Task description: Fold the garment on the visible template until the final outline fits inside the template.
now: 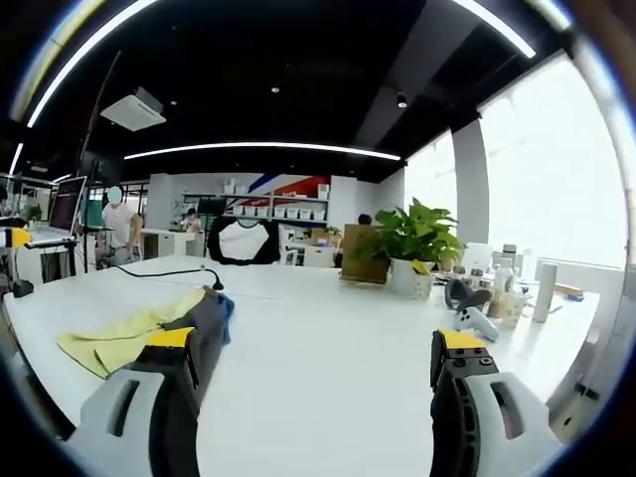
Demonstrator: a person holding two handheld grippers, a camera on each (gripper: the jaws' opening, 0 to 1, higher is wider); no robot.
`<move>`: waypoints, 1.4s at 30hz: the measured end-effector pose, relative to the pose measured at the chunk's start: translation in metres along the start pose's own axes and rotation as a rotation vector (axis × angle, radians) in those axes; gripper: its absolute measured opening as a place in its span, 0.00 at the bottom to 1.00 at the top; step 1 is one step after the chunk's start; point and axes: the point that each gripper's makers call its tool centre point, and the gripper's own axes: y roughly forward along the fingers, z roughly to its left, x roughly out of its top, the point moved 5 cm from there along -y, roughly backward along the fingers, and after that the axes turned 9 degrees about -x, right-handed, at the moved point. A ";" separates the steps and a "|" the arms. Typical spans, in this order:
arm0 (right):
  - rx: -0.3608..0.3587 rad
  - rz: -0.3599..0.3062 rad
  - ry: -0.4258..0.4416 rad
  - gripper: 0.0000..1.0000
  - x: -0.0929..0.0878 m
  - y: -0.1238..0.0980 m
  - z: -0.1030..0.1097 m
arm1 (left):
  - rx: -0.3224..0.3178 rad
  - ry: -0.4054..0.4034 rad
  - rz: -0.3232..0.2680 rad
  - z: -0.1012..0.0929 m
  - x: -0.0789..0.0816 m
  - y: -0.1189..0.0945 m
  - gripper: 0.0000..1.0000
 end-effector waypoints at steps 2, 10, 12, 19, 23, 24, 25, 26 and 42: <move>-0.004 0.000 0.005 1.00 0.000 0.000 -0.001 | -0.005 -0.002 0.004 -0.001 -0.001 0.001 1.00; -0.014 0.006 0.012 1.00 -0.001 -0.001 -0.004 | -0.008 -0.003 0.009 -0.003 -0.002 0.002 1.00; -0.018 0.012 0.015 1.00 -0.002 0.000 -0.006 | -0.009 -0.002 0.010 -0.004 -0.003 0.002 1.00; -0.017 0.016 0.017 1.00 -0.003 0.000 -0.007 | -0.023 0.000 0.012 -0.007 -0.003 0.006 1.00; -0.017 0.021 0.019 1.00 -0.004 0.000 -0.007 | -0.056 0.009 0.010 -0.019 -0.004 0.011 1.00; -0.018 0.021 0.020 1.00 -0.004 0.000 -0.008 | -0.073 0.010 0.015 -0.024 -0.005 0.014 1.00; -0.019 0.021 0.021 1.00 -0.003 0.000 -0.008 | -0.085 0.011 0.018 -0.027 -0.005 0.015 1.00; -0.019 0.021 0.021 1.00 -0.003 0.000 -0.008 | -0.101 0.013 0.021 -0.032 -0.006 0.017 1.00; -0.046 0.031 0.017 1.00 -0.005 0.001 -0.010 | -0.299 0.067 -0.088 -0.086 0.009 0.033 1.00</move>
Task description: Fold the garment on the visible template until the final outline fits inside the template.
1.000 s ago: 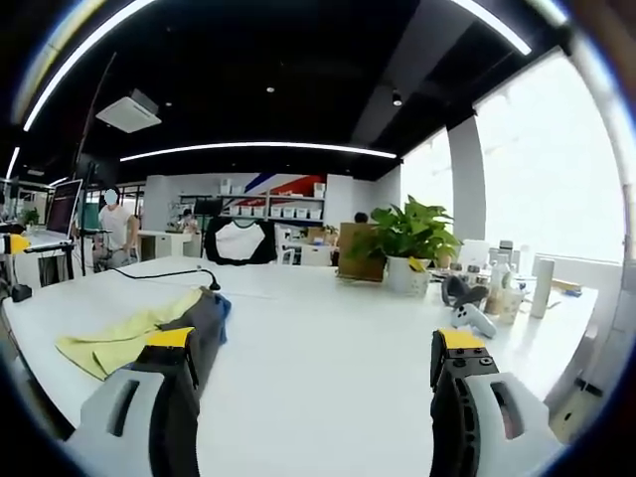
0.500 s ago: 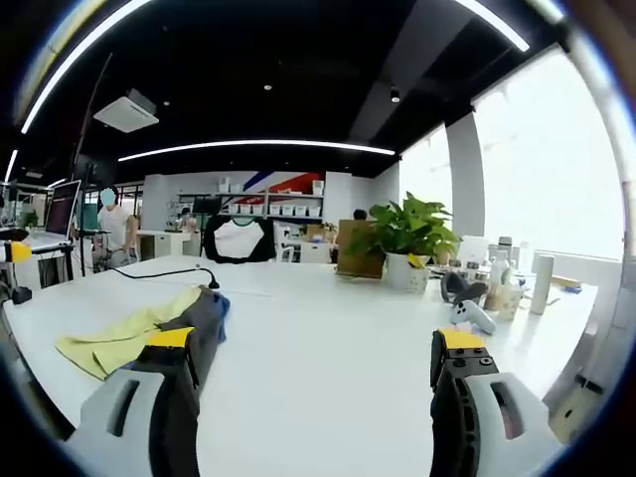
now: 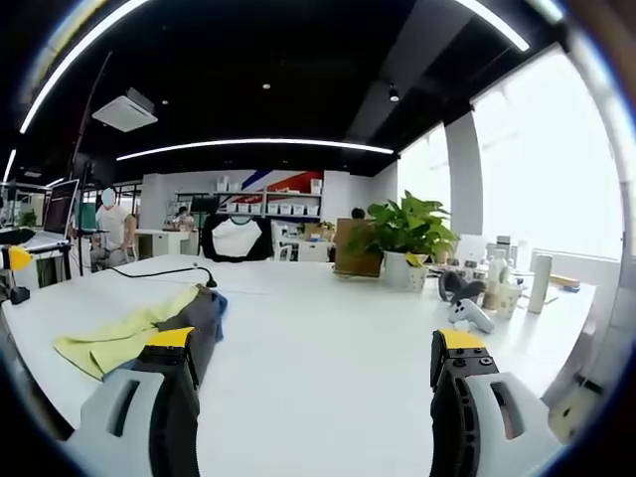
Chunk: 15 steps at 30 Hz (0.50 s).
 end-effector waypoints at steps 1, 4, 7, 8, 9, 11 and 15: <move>-0.003 0.004 0.001 1.00 -0.001 0.001 0.000 | -0.018 0.006 0.002 -0.005 0.001 0.002 1.00; 0.000 0.012 0.004 1.00 -0.003 0.002 0.000 | -0.046 0.019 0.011 -0.014 0.000 0.008 1.00; -0.001 0.015 0.005 1.00 -0.003 0.003 0.000 | -0.074 0.021 0.032 -0.019 -0.006 0.015 0.99; -0.001 0.013 0.005 1.00 -0.002 0.003 0.000 | -0.082 0.019 0.034 -0.021 -0.008 0.018 0.99; -0.003 0.012 0.004 1.00 -0.002 0.003 -0.001 | -0.096 0.014 0.033 -0.023 -0.011 0.021 0.99; -0.005 0.012 0.001 1.00 -0.001 0.003 -0.001 | -0.121 0.009 0.030 -0.028 -0.014 0.025 0.98; 0.003 0.021 -0.001 1.00 -0.004 0.005 0.002 | -0.181 -0.001 0.040 -0.043 -0.020 0.035 0.99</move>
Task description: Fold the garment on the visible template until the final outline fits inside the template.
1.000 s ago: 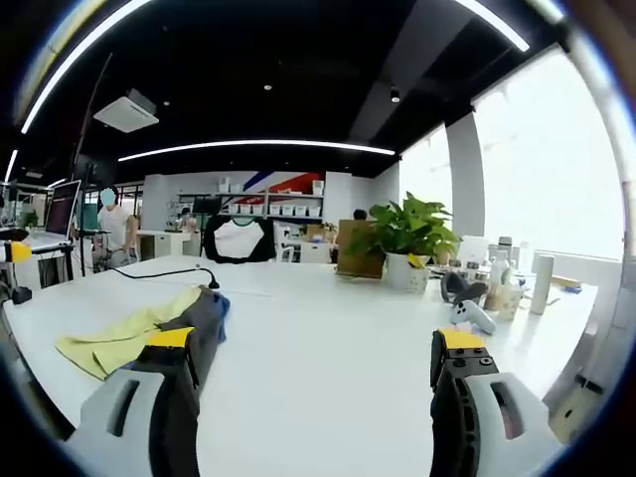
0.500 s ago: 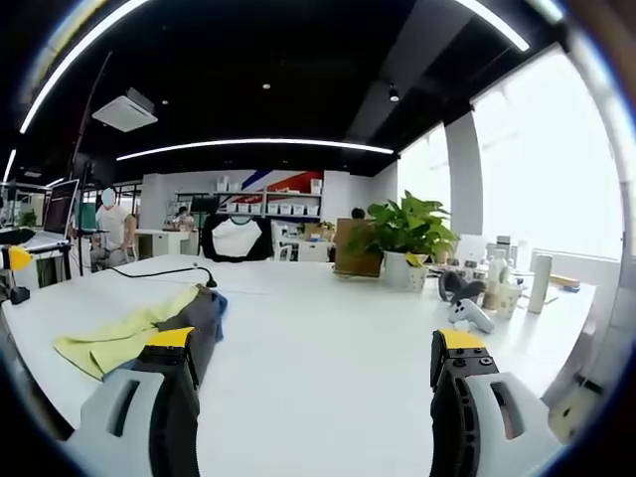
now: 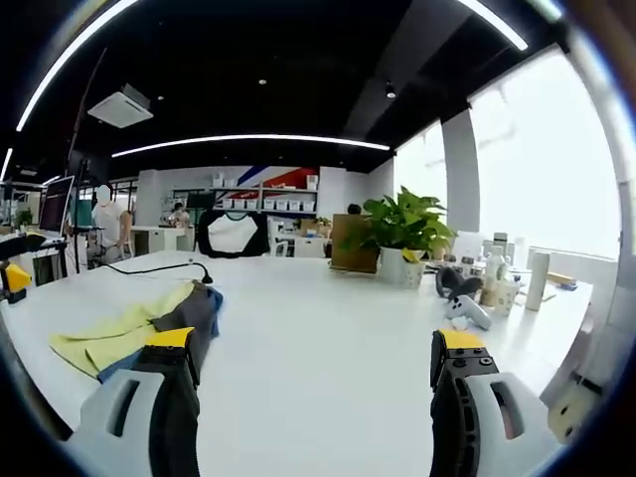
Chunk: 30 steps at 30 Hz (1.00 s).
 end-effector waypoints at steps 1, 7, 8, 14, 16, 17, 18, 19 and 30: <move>0.000 0.002 0.002 1.00 -0.001 0.000 0.000 | -0.011 0.000 -0.002 -0.003 0.000 0.003 0.99; 0.000 0.022 -0.011 1.00 -0.006 0.003 0.002 | -0.099 0.017 -0.001 -0.024 -0.004 0.024 0.97; 0.000 0.022 -0.011 1.00 -0.006 0.003 0.002 | -0.105 0.024 0.001 -0.026 -0.004 0.028 0.97; -0.010 0.018 -0.008 1.00 -0.002 0.000 -0.001 | -0.192 0.053 0.006 -0.043 -0.004 0.049 0.97; 0.002 0.022 -0.021 1.00 0.002 -0.003 -0.002 | -0.220 0.045 0.002 -0.049 -0.004 0.057 0.97; 0.000 0.017 -0.023 1.00 0.004 -0.004 -0.003 | -0.225 0.045 0.004 -0.051 -0.003 0.060 0.96; -0.007 0.010 -0.027 1.00 0.008 -0.006 -0.006 | -0.233 0.050 0.002 -0.054 -0.003 0.063 0.96; -0.011 0.006 -0.030 1.00 0.009 -0.007 -0.008 | -0.241 0.053 0.002 -0.058 -0.003 0.065 0.96; -0.029 0.013 -0.030 1.00 0.007 -0.005 -0.015 | -0.331 0.027 0.046 -0.084 -0.020 0.086 0.93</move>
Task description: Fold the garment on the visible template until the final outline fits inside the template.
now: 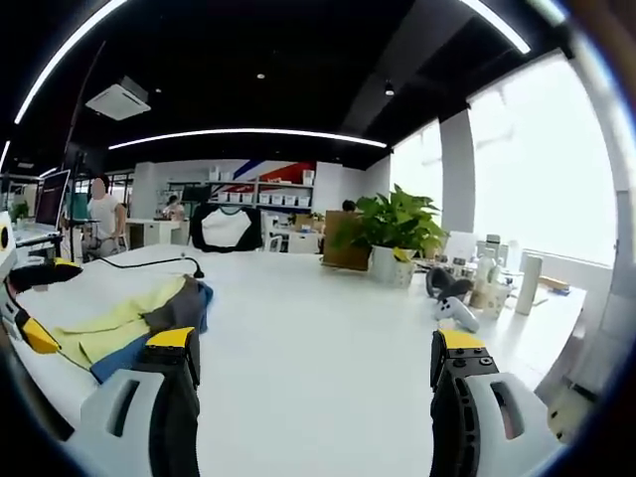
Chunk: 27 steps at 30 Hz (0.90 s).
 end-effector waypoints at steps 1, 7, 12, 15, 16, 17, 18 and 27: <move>-0.001 0.000 0.000 1.00 0.000 0.000 0.000 | -0.007 -0.002 0.007 -0.001 -0.002 0.002 0.93; -0.013 0.017 0.002 1.00 -0.005 0.005 -0.006 | -0.065 0.013 0.047 -0.006 -0.011 0.020 0.81; -0.022 0.029 0.002 1.00 -0.007 0.007 -0.008 | -0.090 0.052 0.099 -0.007 -0.018 0.032 0.79; -0.023 0.027 0.000 1.00 -0.007 0.008 -0.007 | -0.122 0.067 0.112 -0.011 -0.021 0.037 0.78; -0.023 0.030 0.000 1.00 -0.008 0.008 -0.007 | -0.123 0.064 0.116 -0.011 -0.022 0.039 0.78; -0.020 0.032 0.001 1.00 -0.009 0.008 -0.006 | -0.131 0.068 0.124 -0.012 -0.023 0.040 0.78; -0.017 0.034 0.001 1.00 -0.009 0.008 -0.005 | -0.140 0.077 0.131 -0.013 -0.025 0.042 0.77; -0.010 0.026 0.001 1.00 -0.007 0.007 -0.002 | -0.159 0.112 0.158 -0.013 -0.032 0.043 0.71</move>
